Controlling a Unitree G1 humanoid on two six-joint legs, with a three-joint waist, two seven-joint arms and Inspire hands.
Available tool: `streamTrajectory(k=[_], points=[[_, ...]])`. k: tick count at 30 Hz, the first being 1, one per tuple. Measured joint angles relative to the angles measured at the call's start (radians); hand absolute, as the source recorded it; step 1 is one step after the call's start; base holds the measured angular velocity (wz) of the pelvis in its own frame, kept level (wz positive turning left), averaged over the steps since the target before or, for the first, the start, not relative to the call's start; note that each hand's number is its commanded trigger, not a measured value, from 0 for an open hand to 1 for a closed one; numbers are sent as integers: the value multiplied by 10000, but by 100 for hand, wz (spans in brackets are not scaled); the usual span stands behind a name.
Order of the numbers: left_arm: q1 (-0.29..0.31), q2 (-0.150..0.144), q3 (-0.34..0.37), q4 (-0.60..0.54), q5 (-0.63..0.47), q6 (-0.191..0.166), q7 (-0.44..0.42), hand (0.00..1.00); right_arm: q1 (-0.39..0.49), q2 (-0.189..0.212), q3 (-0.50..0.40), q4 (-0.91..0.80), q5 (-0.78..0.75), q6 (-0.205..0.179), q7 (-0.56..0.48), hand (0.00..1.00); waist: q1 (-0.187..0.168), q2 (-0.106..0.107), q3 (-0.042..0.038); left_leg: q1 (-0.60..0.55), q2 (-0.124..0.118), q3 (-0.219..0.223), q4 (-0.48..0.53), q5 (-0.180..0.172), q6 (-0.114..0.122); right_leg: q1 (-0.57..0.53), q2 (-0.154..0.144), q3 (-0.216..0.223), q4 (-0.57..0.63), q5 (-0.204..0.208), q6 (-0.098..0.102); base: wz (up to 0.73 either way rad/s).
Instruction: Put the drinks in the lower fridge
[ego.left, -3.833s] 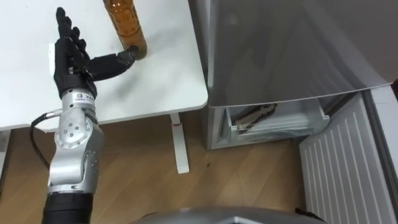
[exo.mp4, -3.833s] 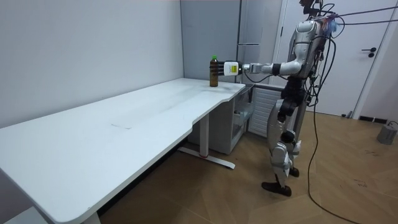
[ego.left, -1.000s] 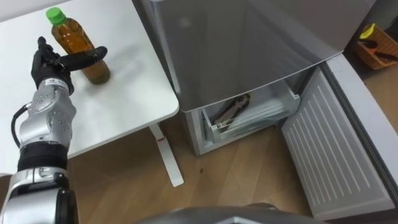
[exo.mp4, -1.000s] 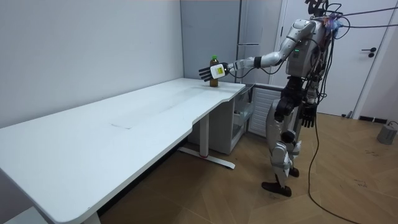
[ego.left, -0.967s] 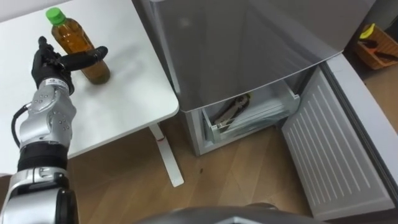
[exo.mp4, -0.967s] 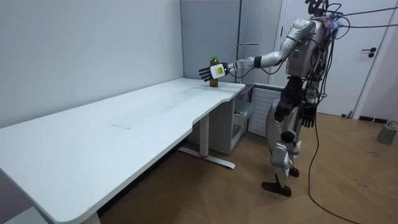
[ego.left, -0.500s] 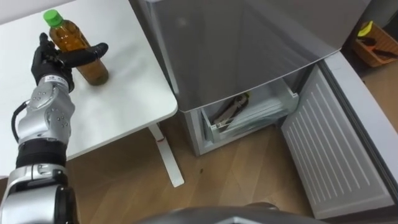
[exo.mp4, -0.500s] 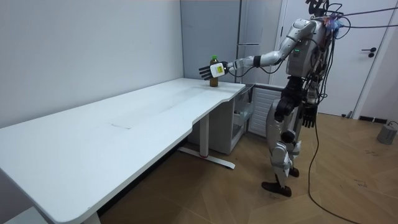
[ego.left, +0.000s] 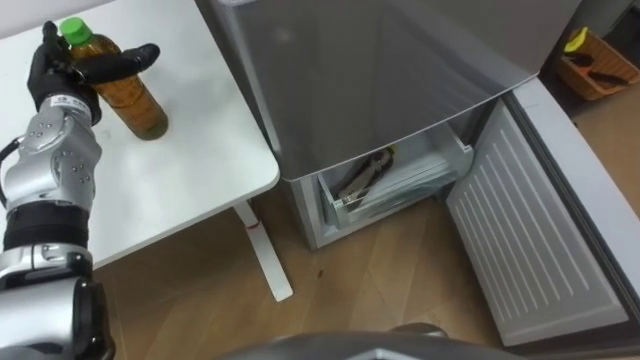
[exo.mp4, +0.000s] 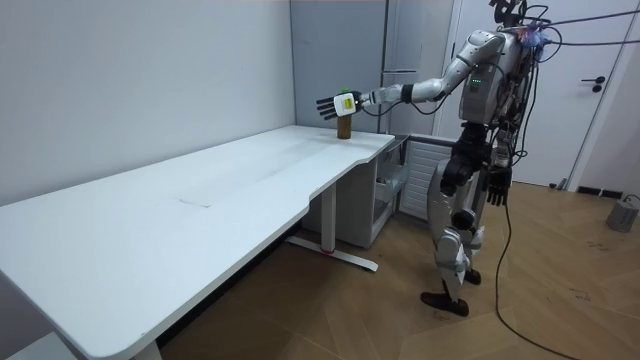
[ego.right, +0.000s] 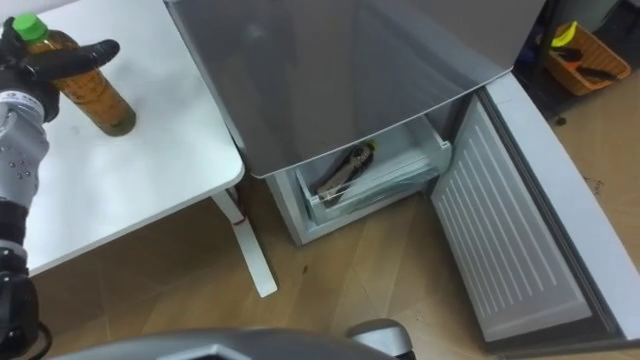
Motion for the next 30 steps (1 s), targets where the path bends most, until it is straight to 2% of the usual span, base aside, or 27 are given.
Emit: streamTrajectory(k=[20,30], points=[[-1,-3,-20,312,6,72,-218,100,-99,-4,-17,35,-76,-3,96,0,-125,-74,17,-21,0,1,-26,-1,0,-52,18,35,5,0,-1,0],[6,-8,-56,328,135,117,-74,100,-160,-202,-95,47,-66,-1,51,0,-268,-79,19,-44,0,-20,-25,-1,0,-24,19,23,11,1,-2,0]])
